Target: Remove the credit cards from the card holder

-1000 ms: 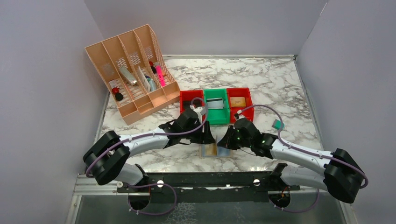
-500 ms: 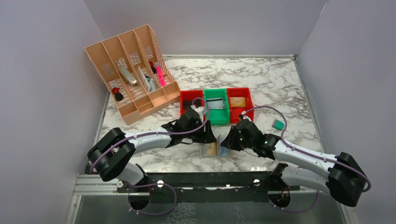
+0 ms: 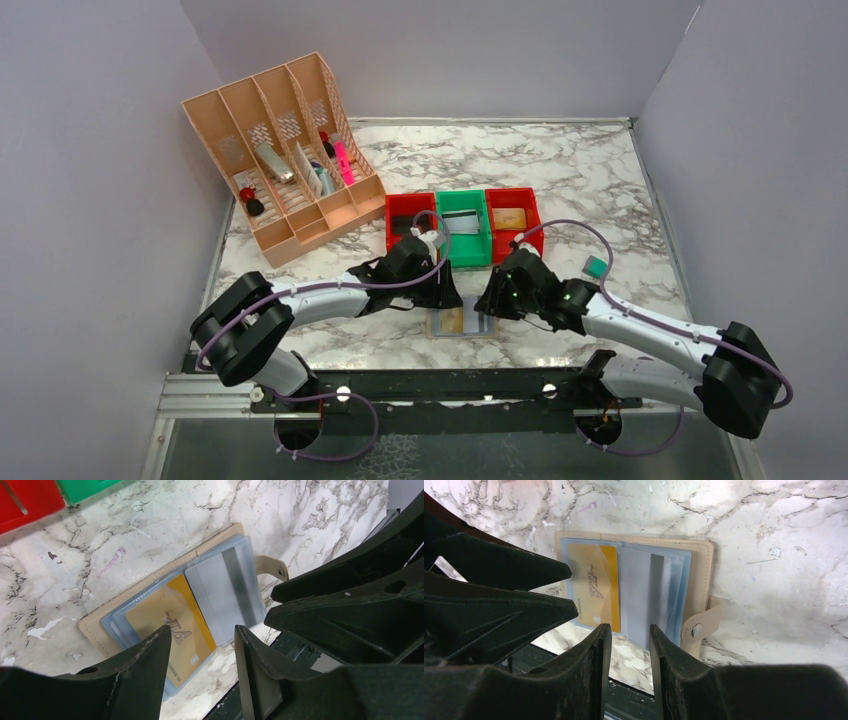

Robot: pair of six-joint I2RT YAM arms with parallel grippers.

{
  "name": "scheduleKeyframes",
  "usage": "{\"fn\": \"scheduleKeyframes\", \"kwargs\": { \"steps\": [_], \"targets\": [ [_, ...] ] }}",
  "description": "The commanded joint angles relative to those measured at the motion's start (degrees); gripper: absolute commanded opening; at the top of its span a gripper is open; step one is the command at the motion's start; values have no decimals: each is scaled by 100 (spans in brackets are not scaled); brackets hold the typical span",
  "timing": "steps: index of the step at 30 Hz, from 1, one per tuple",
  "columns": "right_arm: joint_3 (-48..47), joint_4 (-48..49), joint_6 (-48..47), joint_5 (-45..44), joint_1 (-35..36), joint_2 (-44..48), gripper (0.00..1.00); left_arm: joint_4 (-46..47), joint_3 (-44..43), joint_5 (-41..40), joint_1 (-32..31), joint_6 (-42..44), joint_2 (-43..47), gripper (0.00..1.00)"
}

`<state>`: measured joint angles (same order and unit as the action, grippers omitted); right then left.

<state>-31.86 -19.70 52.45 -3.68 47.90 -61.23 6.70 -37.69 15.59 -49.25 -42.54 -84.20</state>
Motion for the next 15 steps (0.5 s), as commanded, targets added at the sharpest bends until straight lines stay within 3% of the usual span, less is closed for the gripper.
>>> {"fn": "scheduleKeyframes", "kwargs": {
  "steps": [1, 15],
  "targets": [
    [-18, 98, -136, 178, -26, -181, 38, 42, -82, 14, -38, 96, -17, 52],
    [124, -50, -151, -526, -31, -1141, 25, 308, -392, 514, -228, 149, -427, 53]
  ]
}}
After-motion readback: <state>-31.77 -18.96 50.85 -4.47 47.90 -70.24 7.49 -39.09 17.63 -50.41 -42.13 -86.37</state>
